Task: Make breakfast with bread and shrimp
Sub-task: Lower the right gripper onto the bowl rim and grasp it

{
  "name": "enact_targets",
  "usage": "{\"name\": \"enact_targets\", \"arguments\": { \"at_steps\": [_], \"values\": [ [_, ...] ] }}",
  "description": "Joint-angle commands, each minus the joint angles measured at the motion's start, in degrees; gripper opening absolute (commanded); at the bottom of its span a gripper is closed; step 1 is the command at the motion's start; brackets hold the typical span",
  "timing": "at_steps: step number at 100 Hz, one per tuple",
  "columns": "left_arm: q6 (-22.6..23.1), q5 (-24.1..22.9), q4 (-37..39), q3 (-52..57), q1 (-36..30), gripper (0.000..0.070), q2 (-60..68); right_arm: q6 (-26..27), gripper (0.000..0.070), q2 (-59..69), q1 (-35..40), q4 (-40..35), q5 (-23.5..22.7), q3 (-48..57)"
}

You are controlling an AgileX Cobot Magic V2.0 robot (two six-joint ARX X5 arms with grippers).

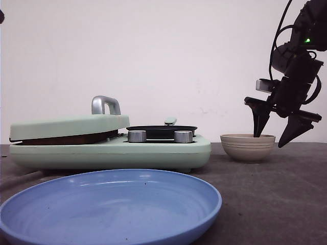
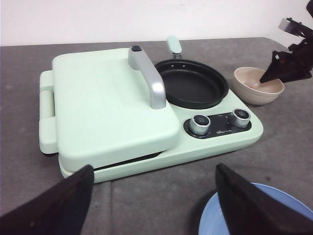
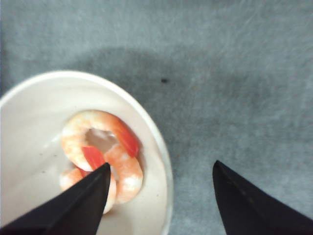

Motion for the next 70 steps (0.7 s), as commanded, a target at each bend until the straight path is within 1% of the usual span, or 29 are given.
{"name": "enact_targets", "arguments": {
  "at_steps": [1, 36, 46, 70],
  "values": [
    [0.28, -0.15, 0.44, 0.15, -0.11, 0.0422, 0.0, -0.7, 0.0401, 2.32, 0.0, -0.07, -0.17, 1.31],
    [0.28, -0.15, 0.46, 0.15, -0.11, 0.0422, 0.0, -0.81, 0.0399, 2.86, 0.04, -0.13, 0.68, 1.31],
    [0.31, -0.17, 0.46, 0.15, -0.11, 0.0422, 0.0, -0.9, 0.0369, 2.89, 0.04, -0.2, 1.55, 1.31],
    [0.31, -0.15, 0.46, 0.15, -0.11, 0.0422, 0.0, -0.9, 0.0363, 2.91, 0.04, -0.35, 1.53, 1.31]
  ]
}}
